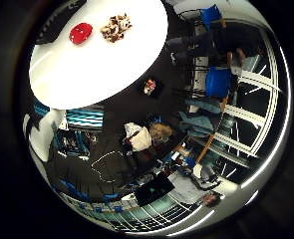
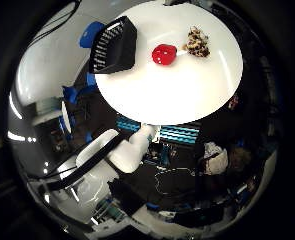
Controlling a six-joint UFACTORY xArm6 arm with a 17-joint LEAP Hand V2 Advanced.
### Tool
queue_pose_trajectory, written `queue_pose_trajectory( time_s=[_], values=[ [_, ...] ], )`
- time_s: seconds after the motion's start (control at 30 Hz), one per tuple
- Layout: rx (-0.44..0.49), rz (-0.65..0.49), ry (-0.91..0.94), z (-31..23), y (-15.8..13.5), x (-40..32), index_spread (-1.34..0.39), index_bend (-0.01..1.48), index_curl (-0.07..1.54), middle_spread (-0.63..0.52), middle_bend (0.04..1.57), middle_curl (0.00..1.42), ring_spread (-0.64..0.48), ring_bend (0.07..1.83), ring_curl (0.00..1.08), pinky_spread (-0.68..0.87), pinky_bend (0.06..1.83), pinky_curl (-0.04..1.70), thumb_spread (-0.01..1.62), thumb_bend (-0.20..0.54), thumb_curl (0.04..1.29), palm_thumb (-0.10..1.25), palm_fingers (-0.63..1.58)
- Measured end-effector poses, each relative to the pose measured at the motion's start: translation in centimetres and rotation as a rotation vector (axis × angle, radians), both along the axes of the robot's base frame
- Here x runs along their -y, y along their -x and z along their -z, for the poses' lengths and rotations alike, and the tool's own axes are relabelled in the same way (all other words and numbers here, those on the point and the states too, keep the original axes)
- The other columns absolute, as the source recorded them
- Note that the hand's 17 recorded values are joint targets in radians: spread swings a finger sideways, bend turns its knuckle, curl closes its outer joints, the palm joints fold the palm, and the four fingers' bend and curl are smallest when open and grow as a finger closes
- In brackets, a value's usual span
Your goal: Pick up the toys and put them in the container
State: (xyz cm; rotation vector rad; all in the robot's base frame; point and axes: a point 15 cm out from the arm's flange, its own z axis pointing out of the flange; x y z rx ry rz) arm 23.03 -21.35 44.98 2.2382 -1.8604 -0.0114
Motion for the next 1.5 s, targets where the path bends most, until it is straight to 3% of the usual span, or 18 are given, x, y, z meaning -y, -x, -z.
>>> queue_pose_trajectory(
  time_s=[0.4,0.87,1.5],
  values=[
    [0.018,-0.009,0.007,-1.0,-1.3,0.4,-0.39,0.15,0.23,0.12,0.18,0.28,0.24,0.26,0.27,0.41,0.50,0.32,0.94,-0.030,0.28,0.23,-0.03],
    [0.002,0.020,-0.035,-1.6,-7.7,4.0,-0.39,0.15,0.23,0.12,0.18,0.29,0.24,0.27,0.27,0.41,0.51,0.32,0.96,-0.027,0.28,0.23,-0.02],
    [-0.033,0.118,-0.199,6.8,-15.0,2.9,-0.37,0.16,0.26,0.13,0.19,0.31,0.24,0.25,0.27,0.42,0.47,0.30,1.03,-0.020,0.28,0.32,0.00]
  ],
)
